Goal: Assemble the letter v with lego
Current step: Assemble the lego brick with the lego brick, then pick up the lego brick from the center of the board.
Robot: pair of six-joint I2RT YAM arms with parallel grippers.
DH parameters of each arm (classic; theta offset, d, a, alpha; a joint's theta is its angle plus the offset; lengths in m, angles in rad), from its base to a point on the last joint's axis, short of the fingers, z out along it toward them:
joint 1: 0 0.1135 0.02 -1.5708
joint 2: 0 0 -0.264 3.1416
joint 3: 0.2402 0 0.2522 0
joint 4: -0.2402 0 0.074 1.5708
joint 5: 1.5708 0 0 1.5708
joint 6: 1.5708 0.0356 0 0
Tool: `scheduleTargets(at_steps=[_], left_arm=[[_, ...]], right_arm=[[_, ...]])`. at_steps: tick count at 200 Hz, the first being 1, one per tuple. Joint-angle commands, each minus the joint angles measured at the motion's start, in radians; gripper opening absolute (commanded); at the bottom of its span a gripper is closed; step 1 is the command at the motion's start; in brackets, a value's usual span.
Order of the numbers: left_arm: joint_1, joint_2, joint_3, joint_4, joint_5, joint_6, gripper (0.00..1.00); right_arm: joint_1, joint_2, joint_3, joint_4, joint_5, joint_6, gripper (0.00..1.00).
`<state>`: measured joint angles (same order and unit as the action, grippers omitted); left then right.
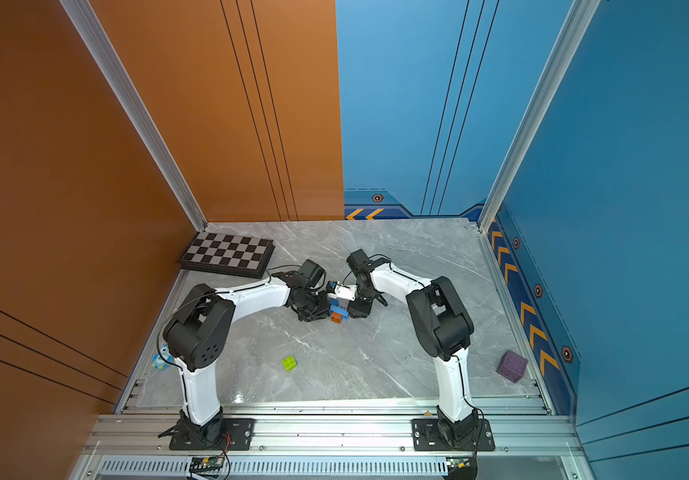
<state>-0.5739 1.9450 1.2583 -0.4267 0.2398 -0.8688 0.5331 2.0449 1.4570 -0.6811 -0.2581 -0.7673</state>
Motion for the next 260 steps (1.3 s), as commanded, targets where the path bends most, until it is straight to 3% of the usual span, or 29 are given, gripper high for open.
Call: scheduleTargets(at_steps=[1, 63, 102, 120, 129, 138, 141, 156, 186, 207, 226, 242, 260], left_arm=[[0.008, -0.022, -0.015, -0.021, -0.024, 0.013, 0.19], [0.034, -0.176, -0.127, -0.023, -0.04, 0.034, 0.37], [0.095, -0.357, -0.246, -0.027, -0.038, 0.072, 0.61], [0.122, -0.44, -0.304, -0.034, -0.017, 0.111, 0.72], [0.126, -0.477, -0.323, -0.06, -0.021, 0.136, 0.77], [0.121, -0.511, -0.338, -0.1, -0.037, 0.166, 0.85], [0.119, -0.522, -0.343, -0.119, -0.046, 0.175, 0.91], [0.093, -0.573, -0.365, -0.21, -0.111, 0.212, 1.0], [-0.037, -0.61, -0.387, -0.293, -0.229, 0.197, 0.99], [-0.112, -0.598, -0.398, -0.339, -0.279, 0.143, 0.99], [-0.127, -0.605, -0.454, -0.339, -0.282, 0.054, 0.98], [-0.137, -0.611, -0.491, -0.337, -0.291, -0.019, 0.9], [-0.155, -0.612, -0.496, -0.335, -0.305, -0.079, 0.87]], right_arm=[[0.0, 0.016, 0.026, -0.031, 0.0, 0.004, 0.58], [-0.043, -0.009, 0.045, -0.02, 0.049, 0.069, 0.71], [-0.058, -0.032, 0.051, -0.018, 0.123, 0.104, 0.73], [-0.059, -0.087, 0.037, -0.017, 0.107, 0.129, 0.79], [-0.058, -0.121, 0.035, -0.018, 0.107, 0.175, 0.85], [-0.058, -0.164, 0.032, -0.016, 0.121, 0.245, 0.99], [-0.058, -0.181, 0.029, -0.012, 0.134, 0.273, 1.0], [-0.053, -0.281, -0.005, 0.057, 0.304, 0.473, 1.0], [-0.07, -0.405, -0.042, 0.095, 0.566, 0.87, 1.0], [-0.109, -0.395, -0.031, -0.018, 0.465, 0.902, 1.0], [-0.118, -0.457, -0.131, 0.02, 0.37, 0.981, 1.0], [-0.089, -0.532, -0.241, 0.103, 0.353, 1.022, 1.0], [-0.056, -0.572, -0.31, 0.133, 0.374, 1.035, 1.0]])
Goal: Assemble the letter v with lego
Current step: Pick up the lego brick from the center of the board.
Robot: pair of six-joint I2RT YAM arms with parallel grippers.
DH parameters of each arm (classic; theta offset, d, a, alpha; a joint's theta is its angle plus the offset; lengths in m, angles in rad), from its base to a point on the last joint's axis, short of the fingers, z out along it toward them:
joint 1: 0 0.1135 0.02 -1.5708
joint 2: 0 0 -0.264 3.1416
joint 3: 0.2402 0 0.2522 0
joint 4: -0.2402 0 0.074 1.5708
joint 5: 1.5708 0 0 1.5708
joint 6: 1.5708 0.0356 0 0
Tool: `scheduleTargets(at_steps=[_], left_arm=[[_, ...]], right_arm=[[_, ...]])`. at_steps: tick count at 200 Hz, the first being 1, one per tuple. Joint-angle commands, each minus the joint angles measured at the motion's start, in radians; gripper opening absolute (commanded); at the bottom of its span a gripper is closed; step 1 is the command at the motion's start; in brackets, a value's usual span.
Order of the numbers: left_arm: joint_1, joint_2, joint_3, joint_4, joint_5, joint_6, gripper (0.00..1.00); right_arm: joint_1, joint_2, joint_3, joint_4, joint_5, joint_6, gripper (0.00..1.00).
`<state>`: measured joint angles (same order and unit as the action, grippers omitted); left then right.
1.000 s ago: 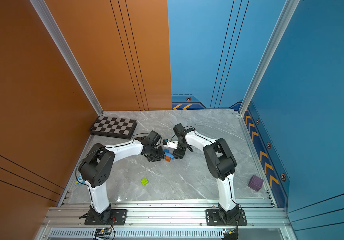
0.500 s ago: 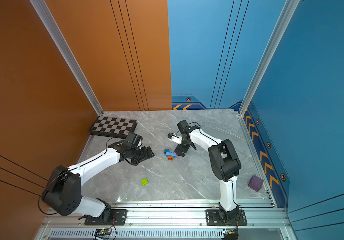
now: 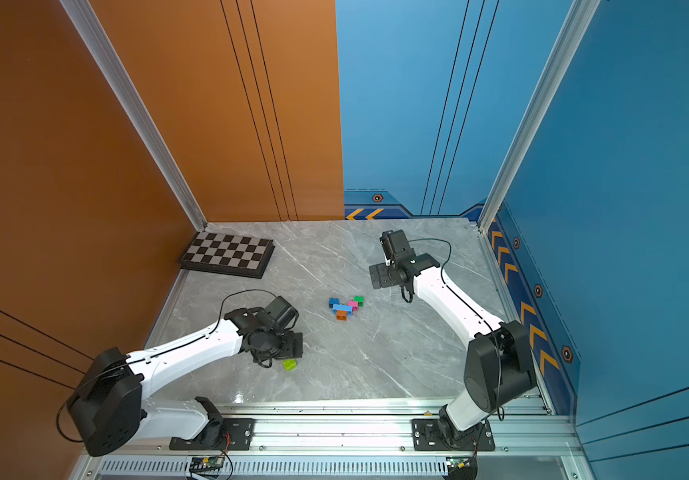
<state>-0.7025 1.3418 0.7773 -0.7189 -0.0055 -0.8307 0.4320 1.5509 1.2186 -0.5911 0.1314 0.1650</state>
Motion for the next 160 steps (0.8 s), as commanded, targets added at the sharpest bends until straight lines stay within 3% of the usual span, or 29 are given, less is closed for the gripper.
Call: scheduleTargets(at_steps=[1, 66, 70, 103, 128, 160], left_arm=[[-0.027, -0.009, -0.014, -0.043, -0.061, -0.12, 0.87], [-0.103, 0.078, 0.017, -0.039, -0.09, -0.271, 0.87], [-0.104, 0.085, 0.015, -0.038, -0.09, -0.281, 0.82], [-0.119, 0.154, 0.041, -0.036, -0.106, -0.308, 0.71], [-0.127, 0.216, 0.081, -0.036, -0.1, -0.294, 0.58], [-0.117, 0.268, 0.121, -0.035, -0.08, -0.256, 0.33]], right_arm=[[0.047, -0.079, -0.075, 0.044, -0.014, 0.103, 1.0], [0.111, -0.139, -0.224, 0.119, -0.023, 0.1, 1.0], [0.113, -0.148, -0.233, 0.128, -0.021, 0.099, 1.0], [0.133, -0.23, -0.316, 0.201, -0.033, 0.078, 1.0], [0.152, -0.289, -0.39, 0.273, -0.062, 0.063, 0.93], [0.206, -0.362, -0.485, 0.39, -0.122, 0.002, 0.86]])
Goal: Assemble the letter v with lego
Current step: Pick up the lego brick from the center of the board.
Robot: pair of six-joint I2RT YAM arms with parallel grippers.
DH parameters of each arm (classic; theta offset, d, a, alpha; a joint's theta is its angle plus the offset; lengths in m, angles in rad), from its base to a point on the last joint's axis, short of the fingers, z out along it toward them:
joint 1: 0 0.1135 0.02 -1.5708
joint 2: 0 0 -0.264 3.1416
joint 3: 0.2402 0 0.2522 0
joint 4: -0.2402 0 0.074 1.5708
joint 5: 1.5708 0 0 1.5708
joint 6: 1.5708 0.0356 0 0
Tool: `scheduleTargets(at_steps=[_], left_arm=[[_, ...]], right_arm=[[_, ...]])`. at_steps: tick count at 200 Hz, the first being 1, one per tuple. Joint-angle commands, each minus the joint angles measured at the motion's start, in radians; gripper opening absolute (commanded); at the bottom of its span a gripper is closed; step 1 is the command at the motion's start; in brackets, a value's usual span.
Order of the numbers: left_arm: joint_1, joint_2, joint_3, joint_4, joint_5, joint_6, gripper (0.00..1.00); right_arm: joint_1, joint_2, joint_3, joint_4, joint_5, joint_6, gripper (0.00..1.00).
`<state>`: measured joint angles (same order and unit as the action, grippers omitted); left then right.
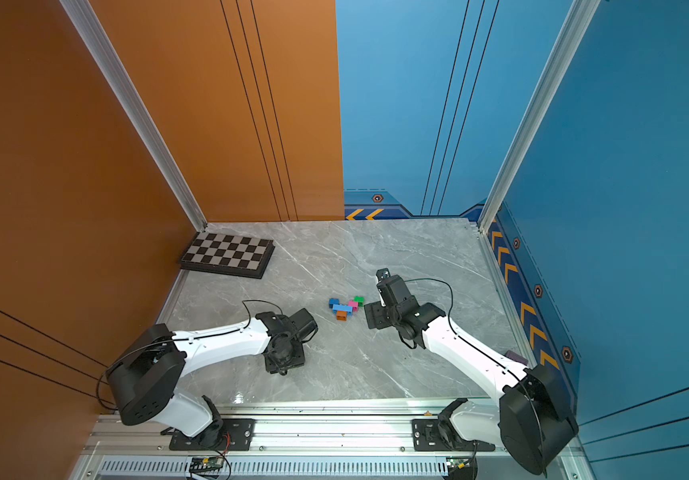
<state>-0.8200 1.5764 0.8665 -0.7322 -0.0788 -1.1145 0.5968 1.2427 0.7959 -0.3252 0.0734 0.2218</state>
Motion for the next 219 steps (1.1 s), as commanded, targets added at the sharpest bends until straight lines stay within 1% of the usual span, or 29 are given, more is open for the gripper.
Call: scheduleTargets(at_steps=[1, 13, 30, 45, 58, 64, 71, 78, 87, 96, 100, 109, 118, 130, 141, 167, 184, 204, 219], left_arm=[[0.001, 0.034, 0.033, -0.022, -0.006, 0.03, 0.32], [0.023, 0.03, 0.047, -0.018, 0.009, 0.068, 0.23], [0.058, -0.006, 0.08, -0.005, 0.021, 0.163, 0.17], [0.102, -0.05, 0.113, 0.022, 0.064, 0.29, 0.14], [0.137, -0.097, 0.128, 0.095, 0.154, 0.429, 0.12], [0.141, -0.126, 0.129, 0.148, 0.212, 0.511, 0.12], [0.138, -0.163, 0.123, 0.208, 0.251, 0.59, 0.12], [0.133, -0.202, 0.109, 0.27, 0.272, 0.662, 0.13], [0.133, -0.247, 0.086, 0.347, 0.292, 0.744, 0.13], [0.14, -0.286, 0.063, 0.408, 0.29, 0.799, 0.13], [0.146, -0.299, 0.054, 0.446, 0.306, 0.825, 0.13], [0.153, -0.33, 0.017, 0.53, 0.352, 0.905, 0.13], [0.143, -0.358, -0.03, 0.645, 0.348, 0.98, 0.12], [0.143, -0.389, -0.096, 0.768, 0.354, 1.041, 0.12], [0.149, -0.397, -0.138, 0.837, 0.372, 1.097, 0.12], [0.172, -0.344, -0.127, 0.841, 0.45, 1.189, 0.12], [0.176, -0.311, -0.123, 0.851, 0.509, 1.253, 0.11], [0.184, -0.294, -0.122, 0.879, 0.514, 1.27, 0.11], [0.189, -0.283, -0.114, 0.88, 0.545, 1.284, 0.12]], right_arm=[[0.043, -0.056, -0.066, 0.129, -0.066, -0.057, 0.86], [0.069, -0.084, -0.103, 0.192, -0.109, -0.086, 0.84], [0.08, -0.113, -0.149, 0.283, -0.207, -0.096, 0.83], [0.077, -0.124, -0.167, 0.338, -0.309, -0.093, 0.83], [0.065, -0.113, -0.145, 0.344, -0.387, -0.061, 0.81], [0.058, -0.1, -0.116, 0.323, -0.4, -0.02, 0.8], [0.044, -0.076, -0.074, 0.284, -0.426, 0.02, 0.78], [0.031, -0.048, -0.015, 0.229, -0.455, 0.067, 0.75], [0.024, -0.01, 0.06, 0.141, -0.447, 0.145, 0.75], [0.019, 0.028, 0.122, 0.059, -0.469, 0.196, 0.73], [0.02, 0.043, 0.152, 0.028, -0.478, 0.213, 0.72], [0.02, 0.062, 0.19, -0.028, -0.478, 0.264, 0.72], [0.019, 0.072, 0.21, -0.051, -0.487, 0.312, 0.71], [0.021, 0.082, 0.229, -0.068, -0.502, 0.374, 0.7], [0.027, 0.087, 0.242, -0.076, -0.521, 0.413, 0.67], [0.05, 0.09, 0.267, -0.072, -0.536, 0.476, 0.64], [0.074, 0.111, 0.291, -0.088, -0.544, 0.491, 0.6], [0.09, 0.13, 0.303, -0.101, -0.542, 0.499, 0.57], [0.093, 0.143, 0.308, -0.099, -0.537, 0.497, 0.56]])
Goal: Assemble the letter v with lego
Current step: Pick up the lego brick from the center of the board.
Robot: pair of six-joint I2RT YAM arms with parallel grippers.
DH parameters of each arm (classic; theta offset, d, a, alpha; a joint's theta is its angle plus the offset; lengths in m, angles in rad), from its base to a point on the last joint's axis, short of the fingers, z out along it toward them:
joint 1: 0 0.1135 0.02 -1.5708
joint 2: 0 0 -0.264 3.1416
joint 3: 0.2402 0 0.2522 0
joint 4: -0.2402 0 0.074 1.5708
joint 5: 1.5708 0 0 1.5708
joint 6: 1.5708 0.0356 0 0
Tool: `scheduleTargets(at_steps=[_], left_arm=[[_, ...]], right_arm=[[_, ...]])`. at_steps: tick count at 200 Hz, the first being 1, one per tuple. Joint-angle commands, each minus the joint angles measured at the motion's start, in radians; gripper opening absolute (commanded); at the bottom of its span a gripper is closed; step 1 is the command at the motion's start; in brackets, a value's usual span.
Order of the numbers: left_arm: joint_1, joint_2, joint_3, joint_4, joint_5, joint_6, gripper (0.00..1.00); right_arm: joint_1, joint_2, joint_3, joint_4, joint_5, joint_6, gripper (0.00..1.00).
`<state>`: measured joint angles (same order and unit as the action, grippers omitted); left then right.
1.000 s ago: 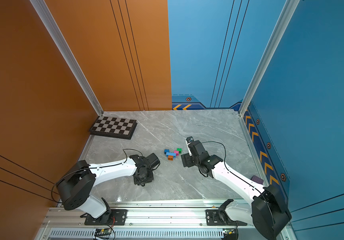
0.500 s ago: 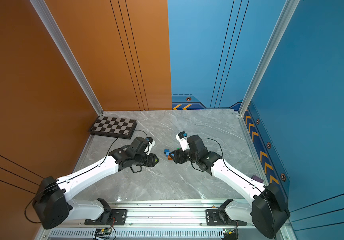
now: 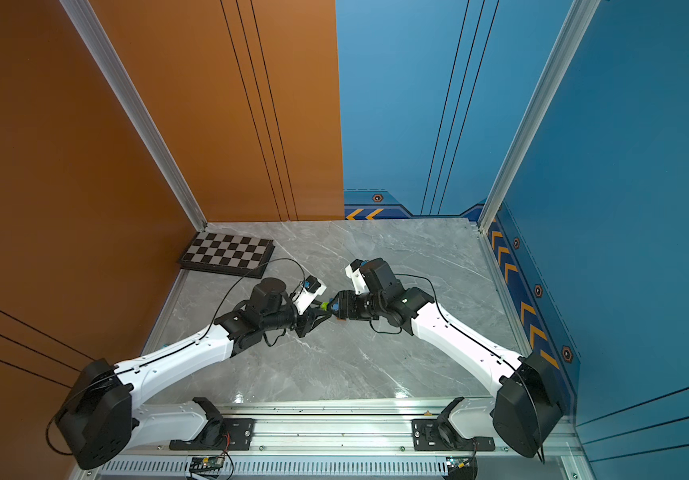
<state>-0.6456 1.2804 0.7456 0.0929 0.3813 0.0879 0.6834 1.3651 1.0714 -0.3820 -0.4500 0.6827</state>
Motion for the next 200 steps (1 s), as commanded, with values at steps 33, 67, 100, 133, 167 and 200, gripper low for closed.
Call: scheduleTargets(at_steps=[33, 67, 100, 133, 167, 200], left_arm=[[0.017, 0.028, 0.015, 0.054, 0.116, 0.093, 0.12], [0.017, 0.034, 0.02, 0.054, 0.127, 0.09, 0.14], [0.02, 0.042, 0.026, 0.054, 0.117, 0.084, 0.14], [0.028, 0.05, 0.034, 0.053, 0.08, 0.043, 0.35], [0.067, 0.035, 0.033, 0.053, 0.007, -0.049, 0.78], [0.103, -0.082, -0.014, 0.054, -0.104, -0.153, 0.99]], right_arm=[[0.012, 0.055, 0.059, -0.032, -0.025, 0.035, 0.51], [0.011, 0.088, 0.076, -0.028, -0.032, 0.037, 0.48], [0.011, 0.111, 0.081, -0.033, -0.025, 0.044, 0.39], [0.011, 0.117, 0.102, -0.054, 0.026, 0.075, 0.27], [0.067, 0.117, 0.135, -0.104, 0.197, 0.146, 0.14], [0.079, 0.146, 0.187, -0.158, 0.382, 0.212, 0.13]])
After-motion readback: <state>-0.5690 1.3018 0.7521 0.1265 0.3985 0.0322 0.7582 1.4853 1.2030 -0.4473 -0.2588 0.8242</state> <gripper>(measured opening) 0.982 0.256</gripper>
